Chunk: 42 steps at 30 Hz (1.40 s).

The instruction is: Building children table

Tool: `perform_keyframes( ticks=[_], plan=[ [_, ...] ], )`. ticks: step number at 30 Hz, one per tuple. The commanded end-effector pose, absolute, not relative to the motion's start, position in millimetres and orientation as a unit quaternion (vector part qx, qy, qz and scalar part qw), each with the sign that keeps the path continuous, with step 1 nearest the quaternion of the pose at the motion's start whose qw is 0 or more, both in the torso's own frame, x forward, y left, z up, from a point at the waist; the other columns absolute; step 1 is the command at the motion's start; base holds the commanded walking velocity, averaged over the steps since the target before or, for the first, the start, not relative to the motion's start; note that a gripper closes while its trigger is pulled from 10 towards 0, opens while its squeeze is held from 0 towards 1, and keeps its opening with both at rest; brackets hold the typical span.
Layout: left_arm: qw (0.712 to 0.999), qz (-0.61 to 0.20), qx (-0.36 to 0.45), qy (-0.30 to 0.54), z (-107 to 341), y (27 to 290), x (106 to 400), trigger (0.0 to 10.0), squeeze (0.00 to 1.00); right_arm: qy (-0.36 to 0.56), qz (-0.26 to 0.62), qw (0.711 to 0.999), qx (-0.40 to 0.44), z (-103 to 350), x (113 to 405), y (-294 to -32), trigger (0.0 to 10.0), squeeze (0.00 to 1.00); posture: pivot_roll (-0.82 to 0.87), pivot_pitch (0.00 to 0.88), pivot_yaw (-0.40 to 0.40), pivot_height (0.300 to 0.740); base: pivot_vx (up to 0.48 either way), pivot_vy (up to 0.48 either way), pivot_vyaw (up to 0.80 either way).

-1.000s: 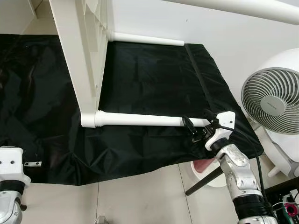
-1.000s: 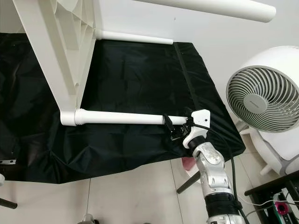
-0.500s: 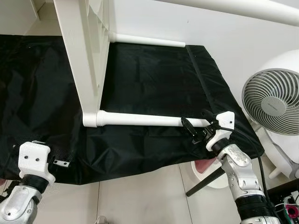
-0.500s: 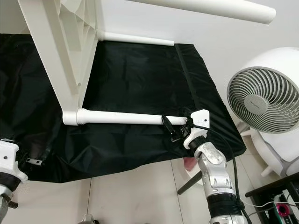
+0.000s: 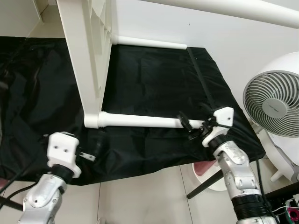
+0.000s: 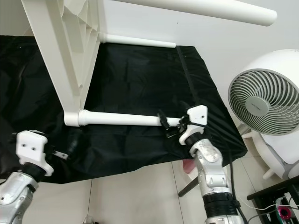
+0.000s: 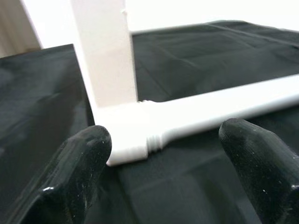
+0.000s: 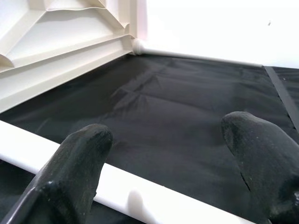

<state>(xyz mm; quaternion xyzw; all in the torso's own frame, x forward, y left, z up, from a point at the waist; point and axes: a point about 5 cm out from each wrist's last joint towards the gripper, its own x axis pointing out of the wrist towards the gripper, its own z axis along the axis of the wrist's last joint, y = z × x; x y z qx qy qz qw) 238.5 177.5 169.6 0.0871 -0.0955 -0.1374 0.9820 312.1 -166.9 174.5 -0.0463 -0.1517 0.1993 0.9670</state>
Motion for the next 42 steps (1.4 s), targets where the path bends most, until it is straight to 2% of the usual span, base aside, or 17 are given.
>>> perform_keyframes(
  ticks=[1,3,6,15,20,24,32,38,40,42],
  plan=[
    [0.99,-0.082,0.079,-0.083,167.2,178.8,247.7,10.0,0.0,-0.152,0.193,0.968,-0.045,175.2,311.3,-164.7,10.0,0.0,0.1,0.14,-0.066,0.74,0.0,0.0,0.0],
    [0.995,-0.035,0.059,-0.076,171.3,176.2,267.3,10.0,0.0,-0.157,0.184,0.97,-0.031,177.3,310.6,-159.2,10.0,0.0,0.09,0.134,-0.062,0.74,0.0,0.0,0.0],
    [0.996,-0.009,0.056,-0.07,173.3,176.9,276.2,10.0,0.0,-0.16,0.178,0.971,-0.024,178.6,310.7,-157.3,10.0,0.0,0.08,0.127,-0.062,0.74,0.0,0.0,0.0],
    [0.996,0.013,0.065,-0.065,179.7,175.0,285.3,10.0,0.0,-0.166,0.167,0.972,-0.015,182.5,312.3,-153.7,10.0,0.0,0.07,0.123,-0.056,0.74,0.0,0.0,0.0],
    [0.996,0.001,0.061,-0.062,181.8,171.7,283.2,10.0,0.0,-0.166,0.167,0.972,-0.014,182.7,311.9,-152.5,10.0,0.0,0.07,0.122,-0.056,0.74,0.0,0.0,0.0],
    [0.996,-0.029,0.071,-0.039,174.9,167.8,267.7,10.0,0.0,-0.162,0.166,0.972,-0.022,181.6,312.1,-155.6,10.0,0.0,0.08,0.12,-0.058,0.74,0.0,0.0,0.0],
    [0.996,-0.027,0.074,-0.029,172.7,168.2,258.0,10.0,0.0,-0.162,0.169,0.972,-0.021,181.8,313.1,-155.1,10.0,0.0,0.08,0.118,-0.061,0.74,0.0,0.0,0.0],
    [0.997,0.008,0.077,-0.025,174.9,175.8,252.9,10.0,0.0,-0.162,0.176,0.971,-0.02,182.5,315.3,-151.8,10.0,0.0,0.1,0.117,-0.075,0.74,0.0,0.0,0.0],
    [0.995,0.054,0.073,-0.033,178.1,184.1,260.3,10.0,0.0,-0.164,0.181,0.97,-0.016,184.5,317.9,-147.9,10.0,0.0,0.1,0.115,-0.08,0.74,0.0,0.0,0.0],
    [0.995,0.064,0.072,-0.034,179.1,185.0,262.8,10.0,0.0,-0.164,0.183,0.969,-0.015,185.1,318.5,-147.0,10.0,0.0,0.1,0.112,-0.085,0.74,0.0,0.0,0.0]
  ],
)
